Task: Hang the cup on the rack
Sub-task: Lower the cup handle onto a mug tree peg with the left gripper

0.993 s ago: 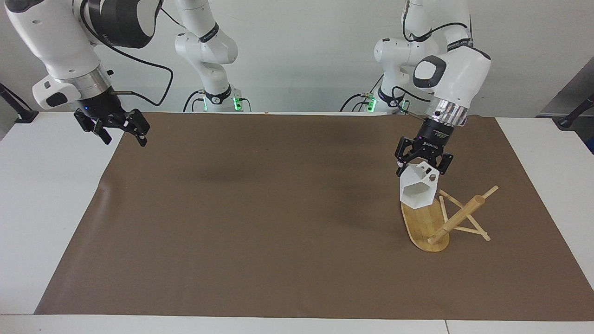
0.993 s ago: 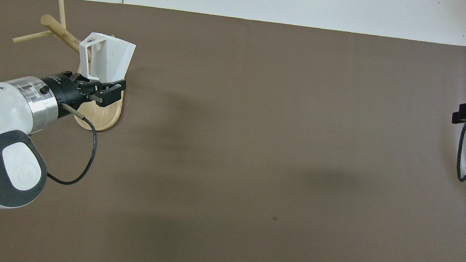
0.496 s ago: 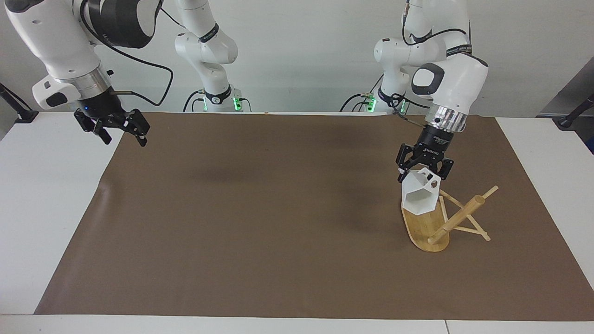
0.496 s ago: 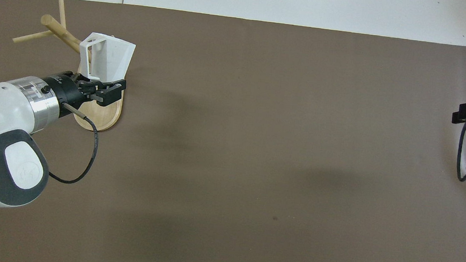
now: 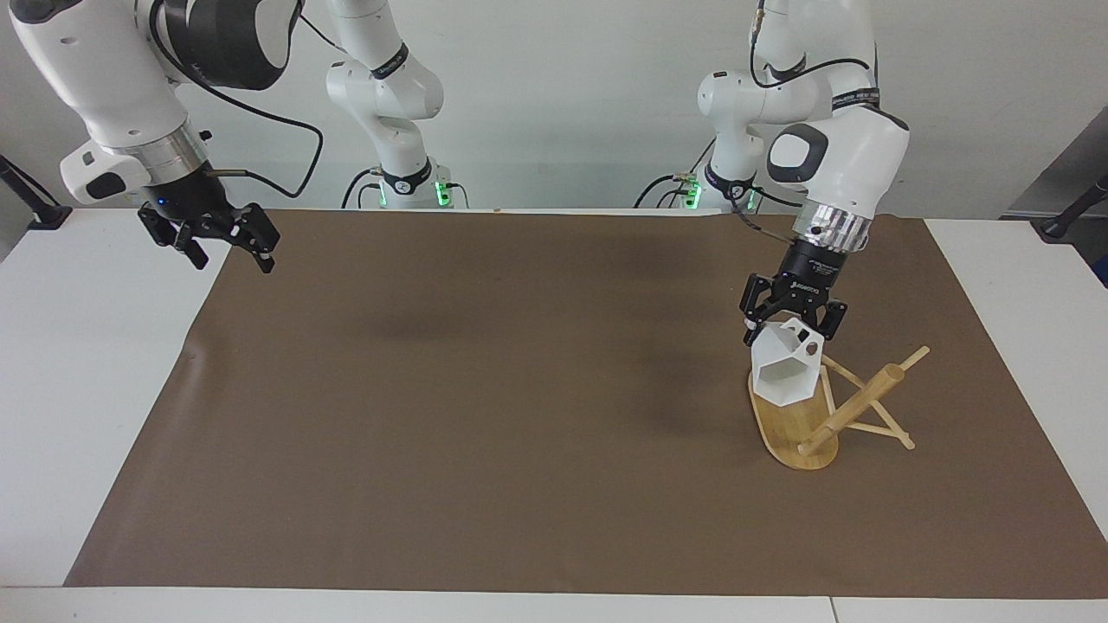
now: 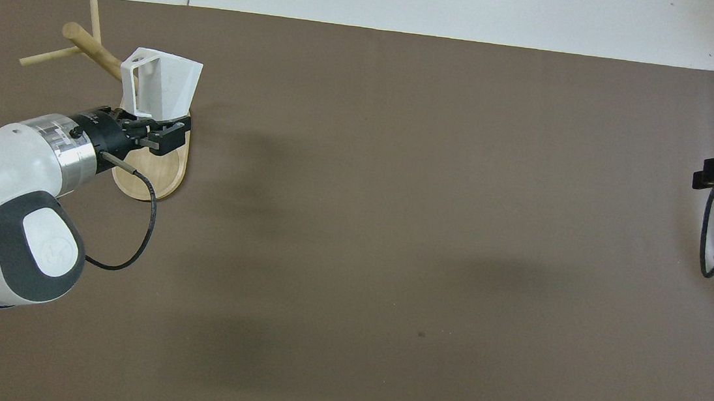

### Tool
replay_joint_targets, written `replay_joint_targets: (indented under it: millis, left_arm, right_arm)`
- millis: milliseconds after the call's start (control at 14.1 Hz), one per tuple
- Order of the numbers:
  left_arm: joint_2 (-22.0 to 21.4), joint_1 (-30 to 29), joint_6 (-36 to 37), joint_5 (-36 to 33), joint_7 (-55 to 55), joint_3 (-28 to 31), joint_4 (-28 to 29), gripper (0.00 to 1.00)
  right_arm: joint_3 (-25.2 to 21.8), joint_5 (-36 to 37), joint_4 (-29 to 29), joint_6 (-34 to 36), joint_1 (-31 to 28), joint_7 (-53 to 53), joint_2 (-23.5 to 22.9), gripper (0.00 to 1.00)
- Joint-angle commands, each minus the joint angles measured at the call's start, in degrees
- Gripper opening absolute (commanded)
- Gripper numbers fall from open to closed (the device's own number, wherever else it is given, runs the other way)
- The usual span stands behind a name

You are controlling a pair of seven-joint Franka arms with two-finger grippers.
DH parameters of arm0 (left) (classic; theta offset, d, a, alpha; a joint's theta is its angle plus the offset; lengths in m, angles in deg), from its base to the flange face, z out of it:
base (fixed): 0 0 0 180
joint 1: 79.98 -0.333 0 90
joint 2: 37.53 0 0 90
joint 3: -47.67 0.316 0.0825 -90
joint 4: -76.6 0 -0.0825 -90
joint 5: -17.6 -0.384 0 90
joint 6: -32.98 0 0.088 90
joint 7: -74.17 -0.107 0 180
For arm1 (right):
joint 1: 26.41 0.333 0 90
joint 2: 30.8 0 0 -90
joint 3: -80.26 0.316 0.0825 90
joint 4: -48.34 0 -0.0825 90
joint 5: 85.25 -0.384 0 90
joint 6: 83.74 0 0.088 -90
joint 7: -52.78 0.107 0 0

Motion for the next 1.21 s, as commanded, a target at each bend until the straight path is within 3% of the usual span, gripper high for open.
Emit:
replay_joint_targets:
  millis: [0,1135]
  left_arm:
    - [-0.20,-0.60,-1.59,-0.47,5.22,-0.07,0.60,0.00]
    - [2.61,-2.27,-3.79,-0.12,6.28,0.11,0.25,0.00]
  right_arm:
    - [0.36,-0.27,-0.98,-0.26,-0.30,0.92,0.90,1.00]
    - [0.36,-0.18,-1.07,-0.26,-0.30,0.92,0.81,1.00]
